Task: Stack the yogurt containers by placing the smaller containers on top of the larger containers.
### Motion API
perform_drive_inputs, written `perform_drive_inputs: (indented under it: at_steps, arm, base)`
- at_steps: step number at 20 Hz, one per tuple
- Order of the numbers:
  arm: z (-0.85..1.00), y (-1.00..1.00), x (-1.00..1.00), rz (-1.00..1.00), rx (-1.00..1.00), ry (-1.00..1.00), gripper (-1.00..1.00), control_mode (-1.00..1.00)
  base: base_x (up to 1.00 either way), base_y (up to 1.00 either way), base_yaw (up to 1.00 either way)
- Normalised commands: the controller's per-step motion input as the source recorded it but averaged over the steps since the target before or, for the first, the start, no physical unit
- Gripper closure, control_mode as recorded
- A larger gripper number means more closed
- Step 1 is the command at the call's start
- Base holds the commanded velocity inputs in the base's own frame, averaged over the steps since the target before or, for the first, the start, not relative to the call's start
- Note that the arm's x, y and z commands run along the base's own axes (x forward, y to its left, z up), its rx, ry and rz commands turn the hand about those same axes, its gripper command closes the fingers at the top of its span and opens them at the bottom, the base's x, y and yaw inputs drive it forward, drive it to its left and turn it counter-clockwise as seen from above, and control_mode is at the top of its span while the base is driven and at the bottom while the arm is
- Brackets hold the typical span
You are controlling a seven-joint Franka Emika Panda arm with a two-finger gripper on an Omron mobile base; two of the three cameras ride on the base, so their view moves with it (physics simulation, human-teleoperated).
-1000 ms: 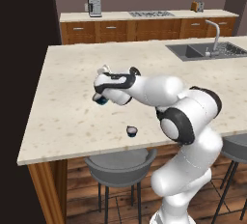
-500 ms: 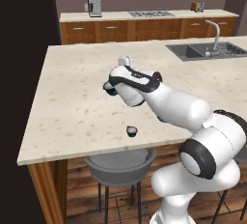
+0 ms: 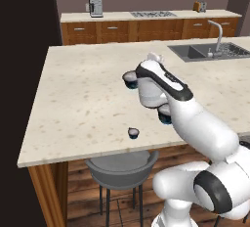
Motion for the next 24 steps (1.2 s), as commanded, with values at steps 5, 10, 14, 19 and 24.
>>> perform_drive_inputs:
  at_steps: [5, 10, 14, 19, 24]
  arm:
    - [0.1, -0.73, -0.13, -0.14, 0.18, -0.1, 1.0, -1.0]
    - [0.0, -0.7, 0.0, -0.11, 0.15, -0.06, 1.0, -1.0]
    - [0.0, -0.68, 0.0, -0.06, 0.15, -0.04, 1.0, -1.0]
    - [-0.02, -0.47, 0.0, -0.07, 0.08, -0.01, 1.0, -1.0]
    - [-0.08, -0.33, 0.0, -0.06, 0.03, 0.0, 1.0, -1.0]
  base:
    - [0.0, 0.0, 0.0]
    - [0.0, 0.0, 0.0]
    - [0.0, 0.0, 0.0]
    - [0.0, 0.0, 0.0]
    - [0.0, 0.0, 0.0]
